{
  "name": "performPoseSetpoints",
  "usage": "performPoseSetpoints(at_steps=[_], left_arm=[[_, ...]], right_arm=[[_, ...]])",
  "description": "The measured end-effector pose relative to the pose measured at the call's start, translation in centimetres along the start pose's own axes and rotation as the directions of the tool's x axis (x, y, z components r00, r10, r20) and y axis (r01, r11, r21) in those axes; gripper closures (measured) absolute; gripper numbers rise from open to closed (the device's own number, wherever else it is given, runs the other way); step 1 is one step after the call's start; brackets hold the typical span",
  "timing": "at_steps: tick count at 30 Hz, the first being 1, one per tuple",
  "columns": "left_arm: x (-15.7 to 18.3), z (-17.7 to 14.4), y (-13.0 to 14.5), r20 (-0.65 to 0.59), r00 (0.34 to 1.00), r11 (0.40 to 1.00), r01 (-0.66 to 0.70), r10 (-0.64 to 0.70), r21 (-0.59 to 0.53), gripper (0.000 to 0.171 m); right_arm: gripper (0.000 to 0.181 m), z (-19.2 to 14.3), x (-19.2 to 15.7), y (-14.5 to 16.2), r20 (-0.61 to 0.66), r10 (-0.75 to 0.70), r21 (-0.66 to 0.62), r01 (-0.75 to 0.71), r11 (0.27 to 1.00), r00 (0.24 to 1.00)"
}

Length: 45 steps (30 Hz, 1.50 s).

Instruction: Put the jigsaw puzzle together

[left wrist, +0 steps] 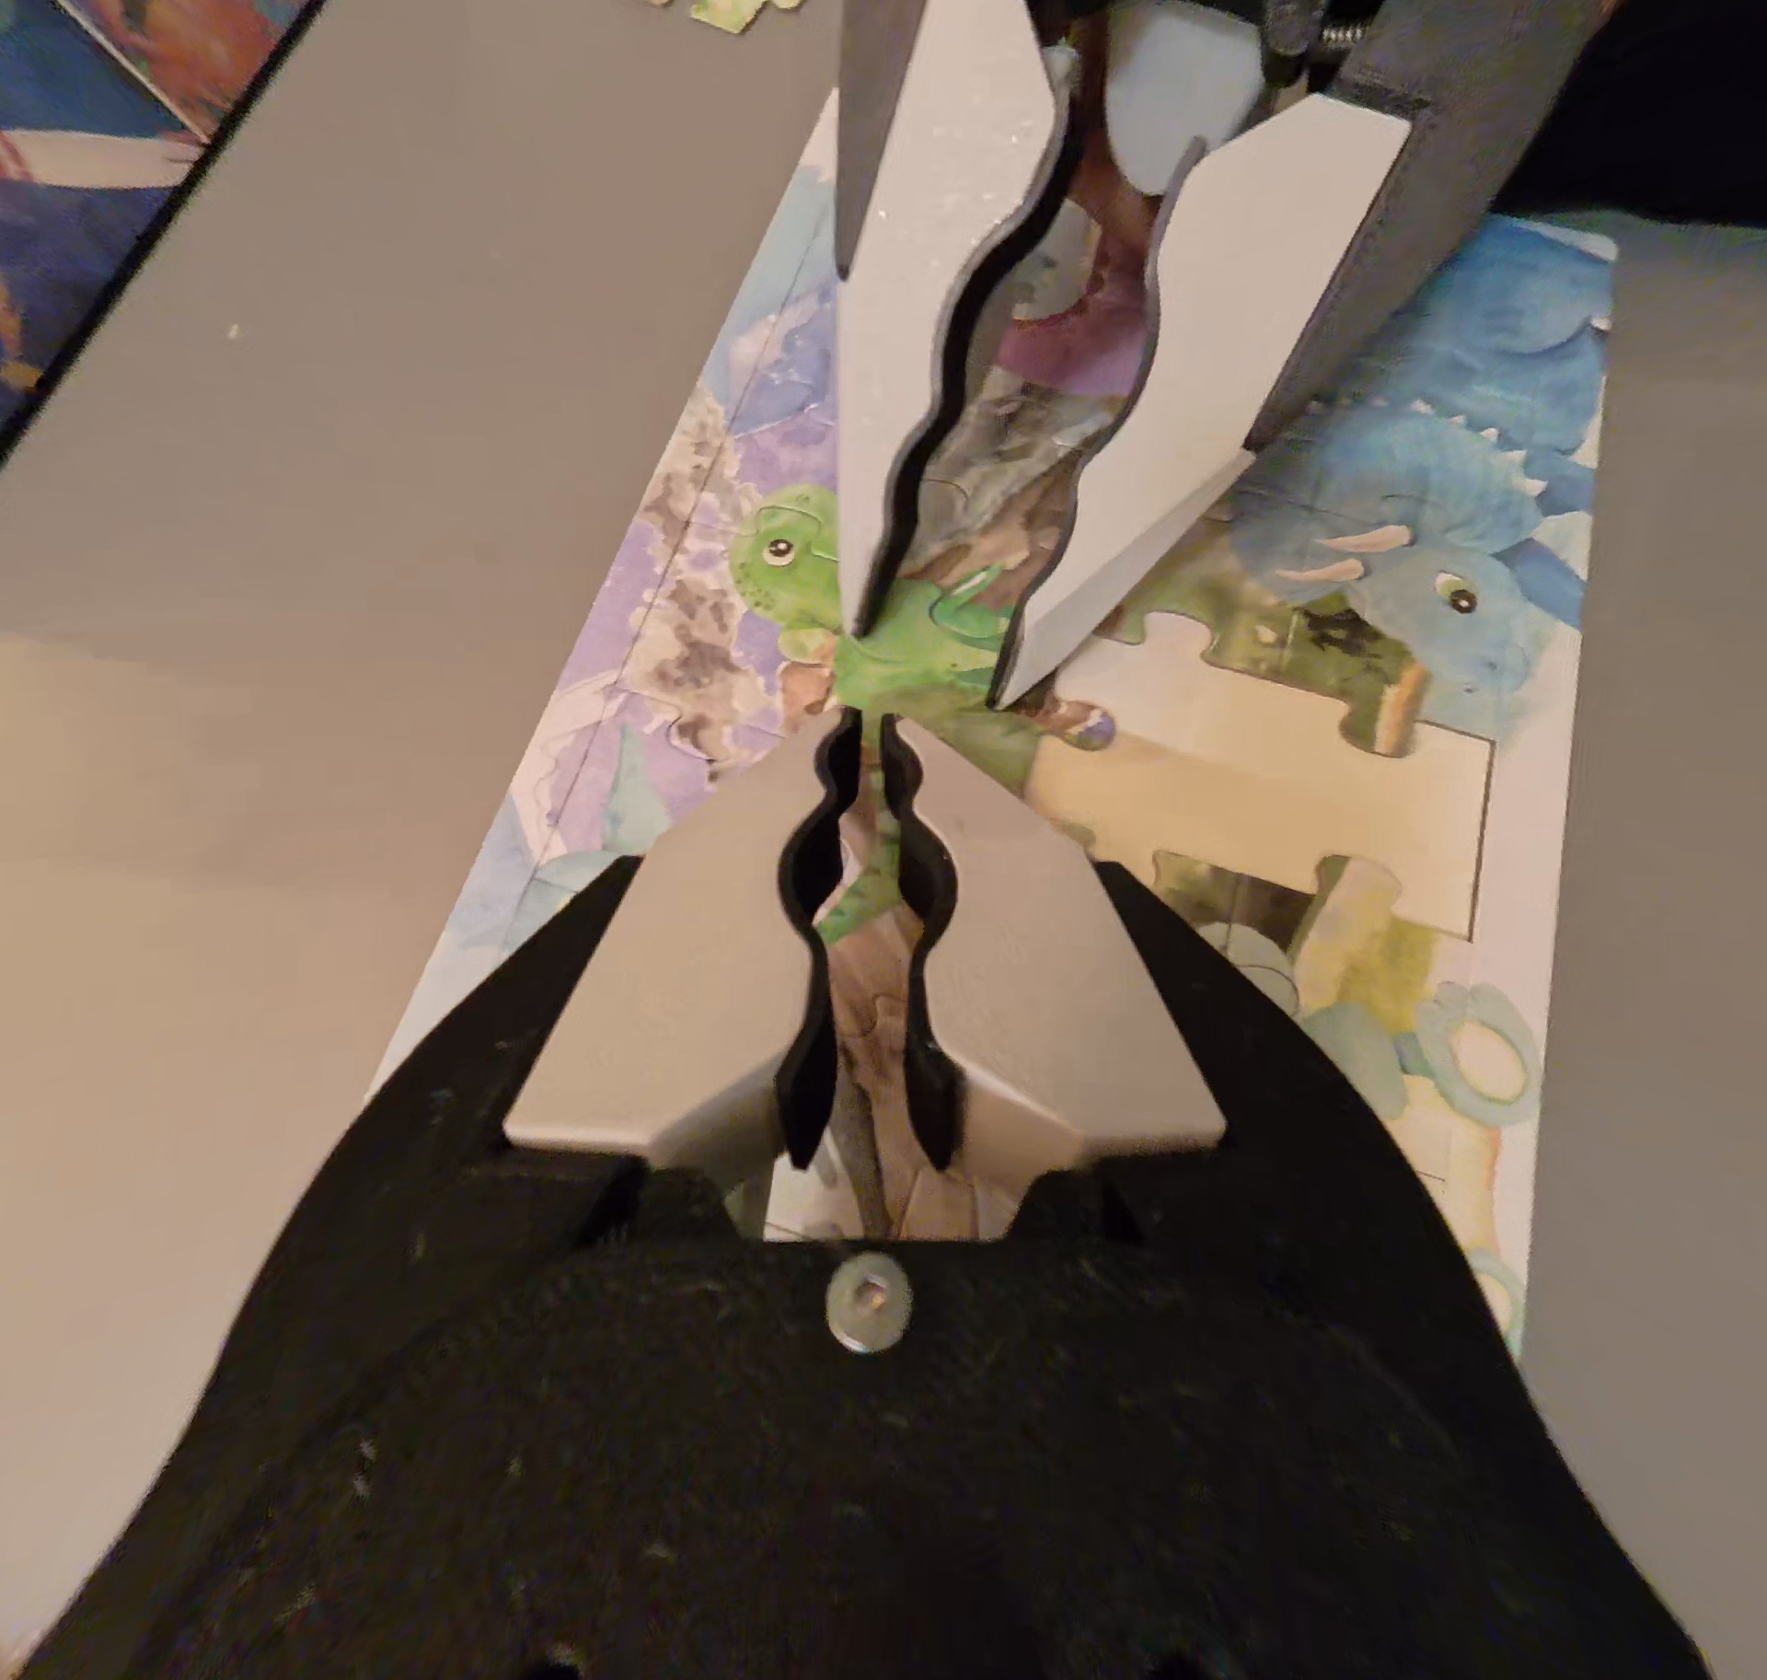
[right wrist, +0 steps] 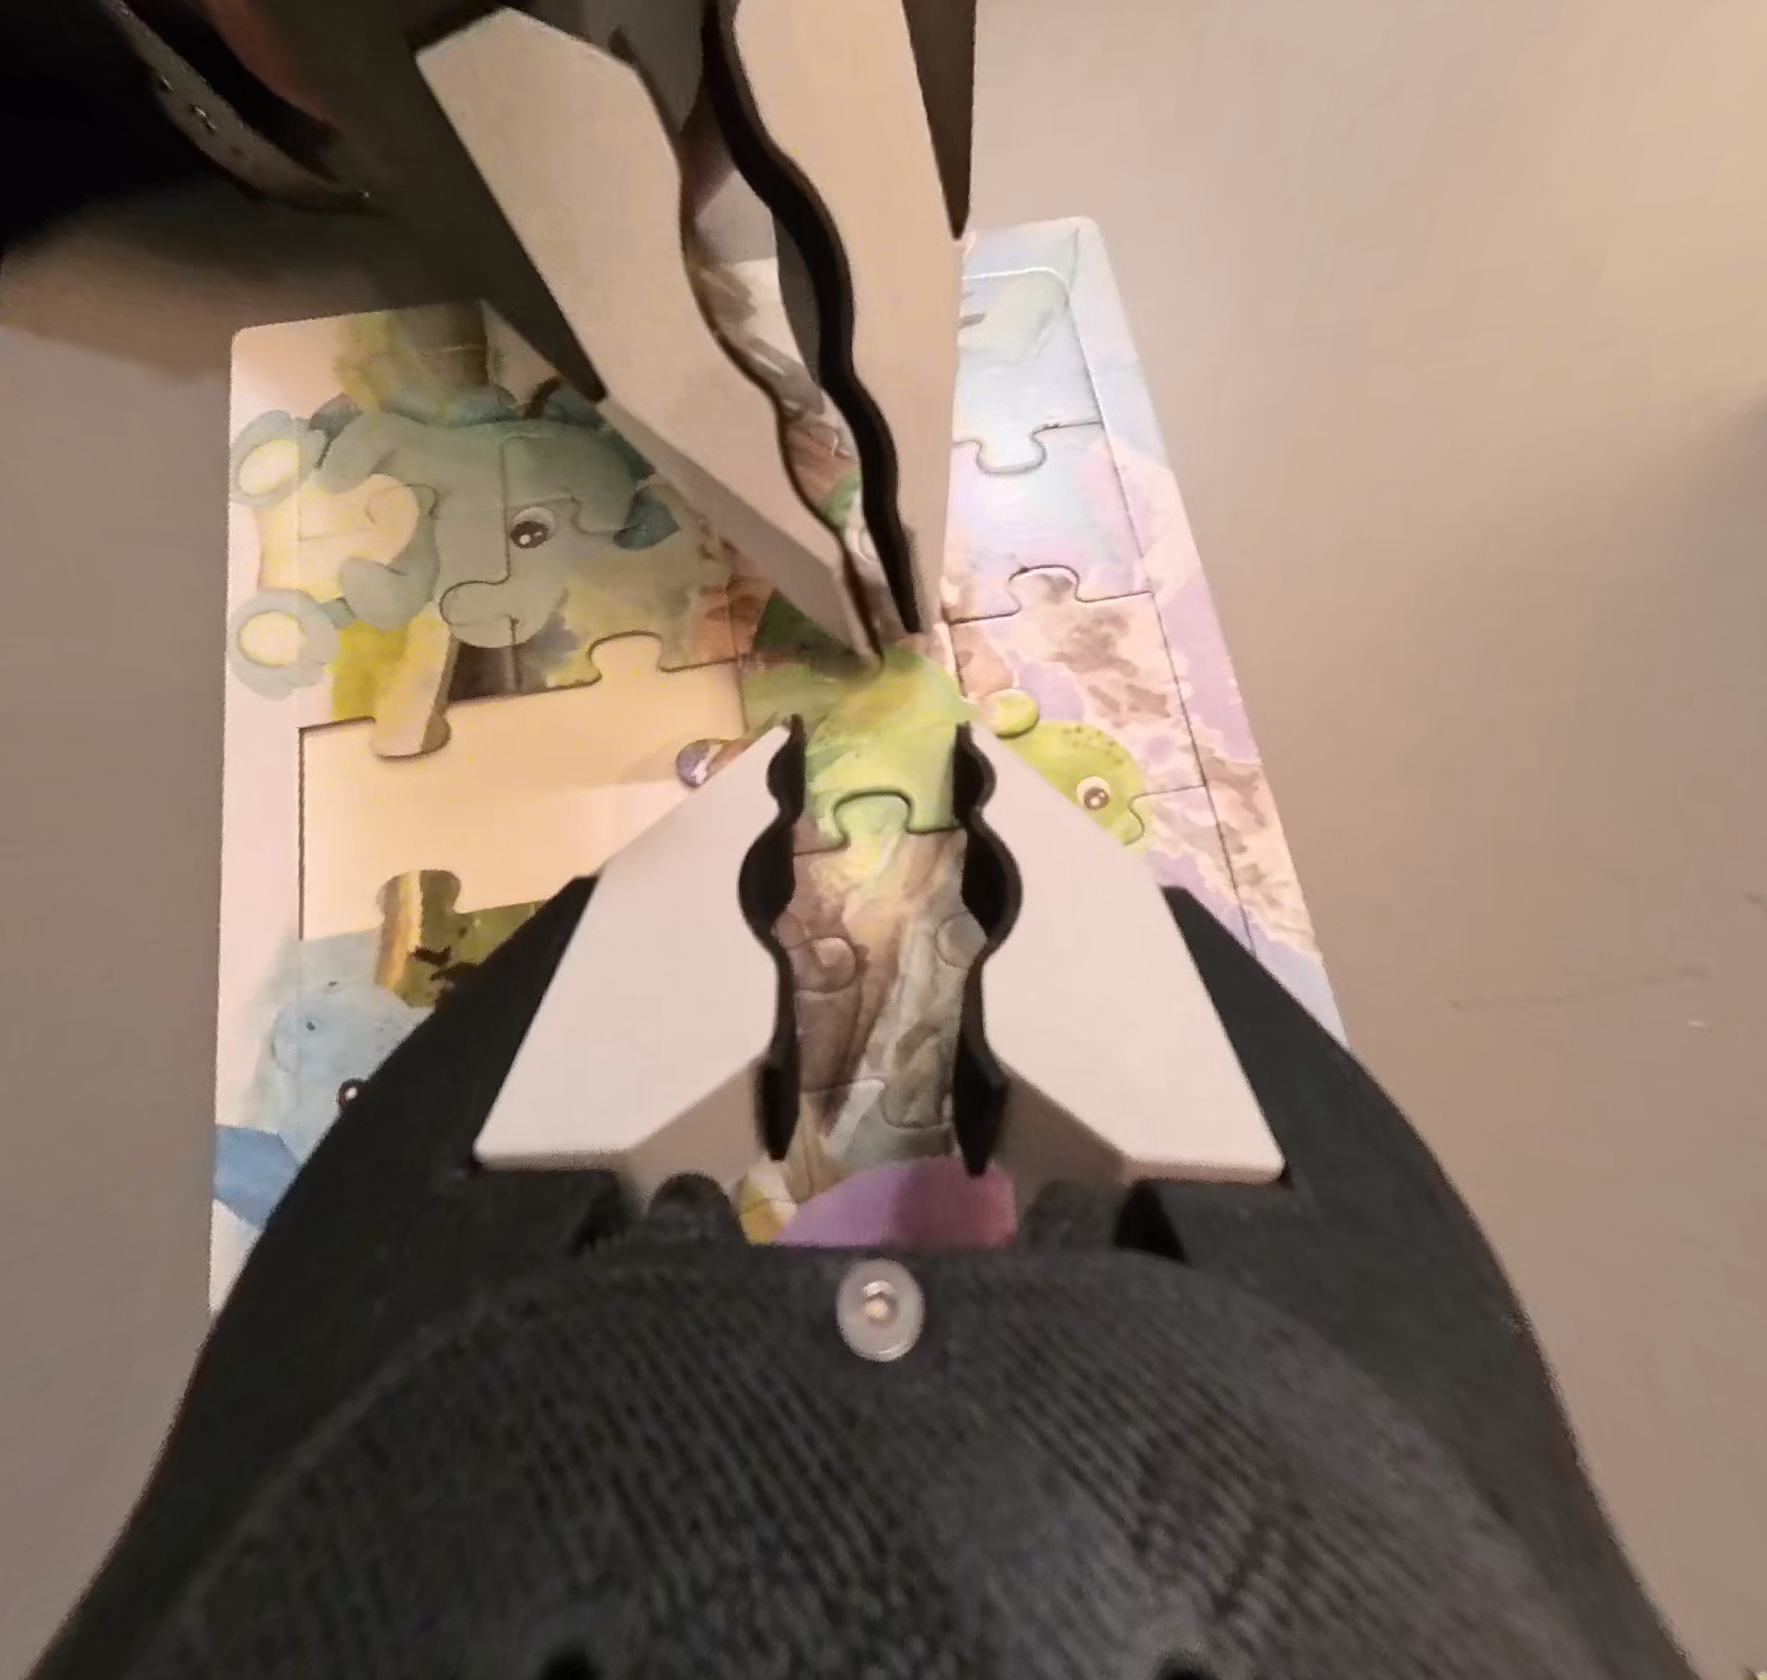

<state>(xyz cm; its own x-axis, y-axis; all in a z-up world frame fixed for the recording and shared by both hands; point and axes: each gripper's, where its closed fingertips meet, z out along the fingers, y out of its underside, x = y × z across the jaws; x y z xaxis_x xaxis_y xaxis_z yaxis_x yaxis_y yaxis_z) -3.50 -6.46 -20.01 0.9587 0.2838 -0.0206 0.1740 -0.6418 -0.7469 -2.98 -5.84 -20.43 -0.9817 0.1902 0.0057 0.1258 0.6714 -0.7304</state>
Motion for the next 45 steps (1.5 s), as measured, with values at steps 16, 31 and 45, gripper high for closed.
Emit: performPoseSetpoints(at_steps=[16, 31, 45], left_arm=[[1.3, 0.7, 0.4, -0.063, 0.998, 0.999, -0.015, 0.013, -0.031, 0.145], [1.4, 0.7, 0.5, -0.053, 0.998, 0.999, -0.026, 0.024, -0.035, 0.154], [1.5, 0.8, 0.4, -0.045, 0.998, 0.999, -0.040, 0.039, -0.037, 0.168]], right_arm=[[0.176, -0.1, 1.8, -1.1, -0.035, 0.057, 0.083, -0.054, 0.995, 0.998], [0.181, 0.9, 3.5, -0.5, -0.150, 0.090, -0.014, -0.094, 0.996, 0.985], [0.181, 0.4, 2.2, 0.1, -0.131, 0.142, -0.014, -0.145, 0.989, 0.981]])
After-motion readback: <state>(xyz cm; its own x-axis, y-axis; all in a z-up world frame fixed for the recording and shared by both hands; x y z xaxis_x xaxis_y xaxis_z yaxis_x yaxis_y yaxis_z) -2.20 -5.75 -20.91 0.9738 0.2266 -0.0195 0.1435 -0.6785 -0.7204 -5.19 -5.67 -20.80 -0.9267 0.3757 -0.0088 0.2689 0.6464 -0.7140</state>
